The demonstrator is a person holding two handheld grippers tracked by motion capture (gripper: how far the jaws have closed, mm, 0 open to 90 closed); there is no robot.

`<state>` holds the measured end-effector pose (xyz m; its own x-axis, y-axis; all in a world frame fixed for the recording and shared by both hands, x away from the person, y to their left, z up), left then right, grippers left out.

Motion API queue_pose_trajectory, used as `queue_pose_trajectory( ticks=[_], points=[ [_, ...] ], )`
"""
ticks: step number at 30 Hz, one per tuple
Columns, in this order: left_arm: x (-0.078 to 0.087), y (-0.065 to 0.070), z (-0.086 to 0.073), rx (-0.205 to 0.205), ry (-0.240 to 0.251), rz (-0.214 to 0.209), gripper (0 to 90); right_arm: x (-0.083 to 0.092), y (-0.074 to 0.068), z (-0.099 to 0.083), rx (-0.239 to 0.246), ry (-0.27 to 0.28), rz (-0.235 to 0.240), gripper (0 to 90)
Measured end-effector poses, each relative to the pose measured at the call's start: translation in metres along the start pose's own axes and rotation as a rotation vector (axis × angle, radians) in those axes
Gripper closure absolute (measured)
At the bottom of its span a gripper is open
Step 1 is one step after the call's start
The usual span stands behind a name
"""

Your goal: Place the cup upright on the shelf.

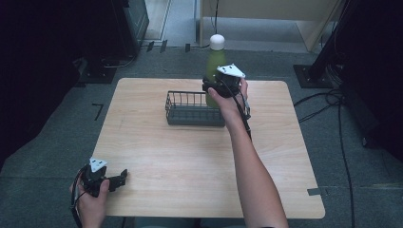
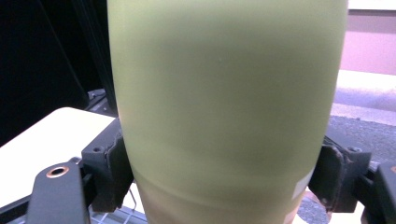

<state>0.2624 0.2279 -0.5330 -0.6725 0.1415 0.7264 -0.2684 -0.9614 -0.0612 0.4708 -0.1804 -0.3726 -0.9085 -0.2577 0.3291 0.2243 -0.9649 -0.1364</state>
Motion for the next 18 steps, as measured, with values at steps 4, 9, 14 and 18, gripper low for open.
queue_pose_trajectory(
  ticks=[4, 9, 14, 18],
  points=[
    [0.000, 0.000, 0.000, 0.000, 0.000, 0.000, 0.1, -0.005, 0.005, -0.007, -0.011, -0.016, -0.006, 20.2],
    [0.000, 0.000, 0.000, 0.000, 0.000, 0.000, 0.2, -0.007, 0.008, -0.017, -0.010, -0.026, 0.001, 20.2],
    [0.000, 0.000, 0.000, 0.000, 0.000, 0.000, 0.1, -0.008, 0.010, -0.030, -0.012, -0.043, 0.005, 20.2],
    [0.000, 0.000, 0.000, 0.000, -0.001, 0.000, 0.1, -0.007, 0.010, -0.035, -0.009, -0.043, 0.007, 20.2]
  ],
)
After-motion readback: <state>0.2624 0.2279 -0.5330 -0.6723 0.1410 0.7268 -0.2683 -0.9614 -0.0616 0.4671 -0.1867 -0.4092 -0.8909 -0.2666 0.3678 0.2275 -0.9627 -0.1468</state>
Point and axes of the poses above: each handheld gripper's, and its own axes: x roughly backward along the jaws, z roughly out of its top, y roughly to its right, the point moved 2 cm from there along -x, roughly forward along the jaws, and after that the axes turned 4 degrees about -x, right-handed, at the moved point
